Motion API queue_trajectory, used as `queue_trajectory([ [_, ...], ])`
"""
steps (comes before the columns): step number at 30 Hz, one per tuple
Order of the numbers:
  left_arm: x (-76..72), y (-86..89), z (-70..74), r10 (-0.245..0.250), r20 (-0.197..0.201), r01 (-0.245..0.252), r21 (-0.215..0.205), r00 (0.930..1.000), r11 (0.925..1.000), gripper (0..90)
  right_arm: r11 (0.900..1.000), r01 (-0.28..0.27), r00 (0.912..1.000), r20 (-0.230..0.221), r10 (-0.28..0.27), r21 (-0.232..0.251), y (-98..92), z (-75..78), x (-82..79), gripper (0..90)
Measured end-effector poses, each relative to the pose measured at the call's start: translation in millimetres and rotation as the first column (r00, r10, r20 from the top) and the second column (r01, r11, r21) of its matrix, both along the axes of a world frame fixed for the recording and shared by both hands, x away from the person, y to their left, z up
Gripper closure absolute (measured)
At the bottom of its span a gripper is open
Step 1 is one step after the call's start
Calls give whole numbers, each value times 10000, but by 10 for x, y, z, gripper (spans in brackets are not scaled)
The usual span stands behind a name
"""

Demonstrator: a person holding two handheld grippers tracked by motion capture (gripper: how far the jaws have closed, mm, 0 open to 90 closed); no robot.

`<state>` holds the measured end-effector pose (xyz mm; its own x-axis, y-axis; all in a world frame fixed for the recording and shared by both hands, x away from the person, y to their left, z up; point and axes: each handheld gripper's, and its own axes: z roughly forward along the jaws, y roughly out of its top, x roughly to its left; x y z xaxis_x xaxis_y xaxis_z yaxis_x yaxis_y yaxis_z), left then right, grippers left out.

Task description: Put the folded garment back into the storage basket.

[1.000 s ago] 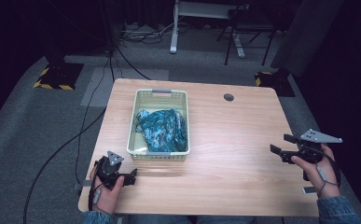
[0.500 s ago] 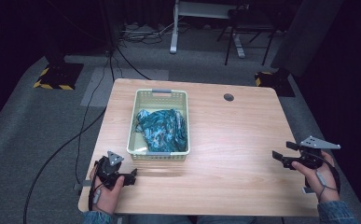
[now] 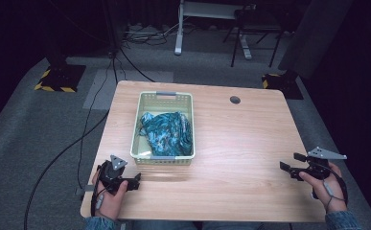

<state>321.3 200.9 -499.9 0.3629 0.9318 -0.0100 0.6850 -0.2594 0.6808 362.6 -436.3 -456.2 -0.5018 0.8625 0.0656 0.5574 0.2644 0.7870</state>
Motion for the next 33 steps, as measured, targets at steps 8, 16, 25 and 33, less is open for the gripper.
queue_trajectory([
  [8,0,0,1,-4,-12,4,1,10000,10000,1,9999,96,9997,-225,-97,-64,-49,-128,-30,171],
  [16,0,0,0,3,1,-3,-4,10000,10000,1,9997,186,9987,-480,-192,-126,-87,-235,-45,169],
  [25,5,-2,1,-9,-14,9,-14,10000,10000,1,9986,164,9969,-766,-202,-494,-119,-380,-66,148],
  [33,4,-1,0,-11,-10,11,-8,10000,10000,1,9931,-465,9975,-585,403,-1075,-130,-445,-84,61],
])
